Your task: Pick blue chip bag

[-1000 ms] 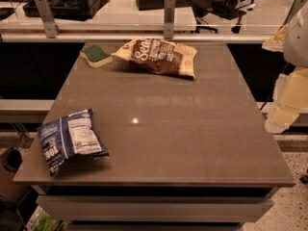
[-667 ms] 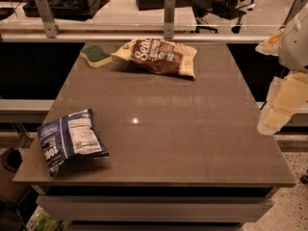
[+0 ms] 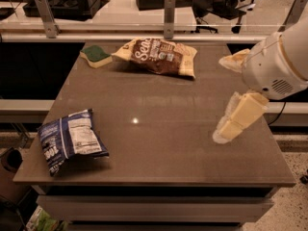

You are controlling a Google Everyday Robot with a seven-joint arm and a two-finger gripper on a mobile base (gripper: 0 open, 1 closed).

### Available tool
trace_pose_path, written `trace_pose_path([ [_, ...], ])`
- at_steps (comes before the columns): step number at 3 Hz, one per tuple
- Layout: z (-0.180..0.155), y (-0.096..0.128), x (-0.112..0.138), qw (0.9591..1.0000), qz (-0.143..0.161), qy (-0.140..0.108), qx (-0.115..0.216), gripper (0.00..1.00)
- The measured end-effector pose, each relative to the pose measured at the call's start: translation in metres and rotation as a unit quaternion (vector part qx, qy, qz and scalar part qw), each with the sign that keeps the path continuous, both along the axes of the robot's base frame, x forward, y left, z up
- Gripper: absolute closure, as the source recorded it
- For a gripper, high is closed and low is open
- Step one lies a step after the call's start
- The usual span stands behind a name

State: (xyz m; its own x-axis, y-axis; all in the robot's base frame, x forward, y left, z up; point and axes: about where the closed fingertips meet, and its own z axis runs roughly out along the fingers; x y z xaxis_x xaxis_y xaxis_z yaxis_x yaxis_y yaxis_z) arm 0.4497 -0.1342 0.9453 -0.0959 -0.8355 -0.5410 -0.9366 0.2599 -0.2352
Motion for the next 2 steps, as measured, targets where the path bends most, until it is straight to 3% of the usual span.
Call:
trace_pose_path([
  [2, -0.036, 0.08, 0.014, 0.994, 0.031, -0.002, 0.105, 0.0],
])
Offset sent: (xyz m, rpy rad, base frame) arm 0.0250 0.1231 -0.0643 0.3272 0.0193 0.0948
